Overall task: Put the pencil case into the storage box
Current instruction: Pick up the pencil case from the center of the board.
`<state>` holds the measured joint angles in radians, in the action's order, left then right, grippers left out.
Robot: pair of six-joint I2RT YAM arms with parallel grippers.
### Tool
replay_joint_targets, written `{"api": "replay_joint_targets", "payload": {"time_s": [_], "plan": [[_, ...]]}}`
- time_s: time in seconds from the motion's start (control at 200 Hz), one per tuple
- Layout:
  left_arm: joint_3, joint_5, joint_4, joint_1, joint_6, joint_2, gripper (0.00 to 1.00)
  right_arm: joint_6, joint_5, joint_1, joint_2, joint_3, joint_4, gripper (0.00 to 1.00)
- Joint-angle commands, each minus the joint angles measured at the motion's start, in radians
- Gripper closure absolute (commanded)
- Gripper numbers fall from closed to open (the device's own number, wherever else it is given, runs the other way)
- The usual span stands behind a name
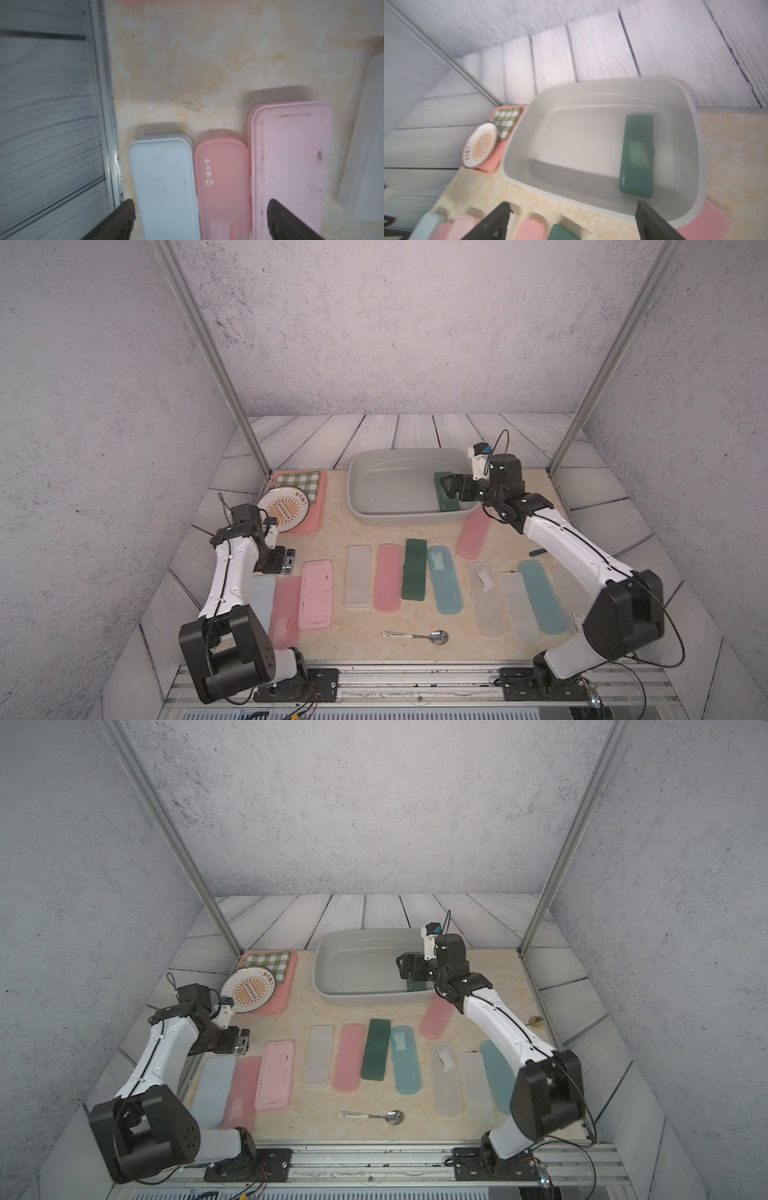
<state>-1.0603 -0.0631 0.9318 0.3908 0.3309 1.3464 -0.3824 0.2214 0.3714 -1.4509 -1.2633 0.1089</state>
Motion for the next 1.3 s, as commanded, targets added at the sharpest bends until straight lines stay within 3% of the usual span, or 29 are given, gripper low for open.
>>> {"api": "replay_joint_targets", "payload": {"time_s": [0.0,0.19,0.35,0.475,0.605,0.666,0.846,0.951,0.991,1.106,1.291], "plan": [[0.051,-0.093,0.083,0.131,0.178,-0.041,0.02,-0.060,0.077,-0.002,0.073,0.128,-0.071,0.05],[0.161,-0.151,0.060,0.239,0.257,-0.034,0.00,-0.036,0.063,-0.002,0.235,0.212,0.031,0.05],[0.158,-0.242,0.085,0.192,0.243,-0.003,0.03,-0.077,0.068,-0.001,0.314,0.293,0.010,0.05],[0.099,-0.238,0.069,0.055,0.105,-0.014,0.10,-0.164,0.095,0.004,0.324,0.350,-0.007,0.05],[-0.001,-0.119,-0.012,-0.140,-0.119,-0.058,0.08,-0.205,0.100,0.017,0.333,0.384,0.020,0.06],[-0.054,-0.076,-0.023,-0.248,-0.238,-0.065,0.13,-0.226,0.079,0.018,0.358,0.417,0.003,0.06],[-0.032,-0.280,0.010,-0.510,-0.511,-0.085,0.09,-0.260,0.009,0.021,0.469,0.485,-0.016,0.06],[-0.003,-0.228,-0.006,-0.629,-0.582,-0.029,0.06,-0.287,-0.012,0.021,0.547,0.541,-0.038,0.06],[0.016,-0.193,-0.029,-0.667,-0.598,0.001,0.00,-0.296,-0.015,0.021,0.572,0.557,-0.040,0.06],[0.046,-0.064,-0.094,-0.784,-0.658,0.102,0.00,-0.309,-0.016,0.021,0.621,0.583,-0.027,0.06],[0.039,0.061,-0.217,-0.842,-0.717,0.236,0.00,-0.294,-0.024,0.021,0.679,0.585,0.028,0.06]]}}
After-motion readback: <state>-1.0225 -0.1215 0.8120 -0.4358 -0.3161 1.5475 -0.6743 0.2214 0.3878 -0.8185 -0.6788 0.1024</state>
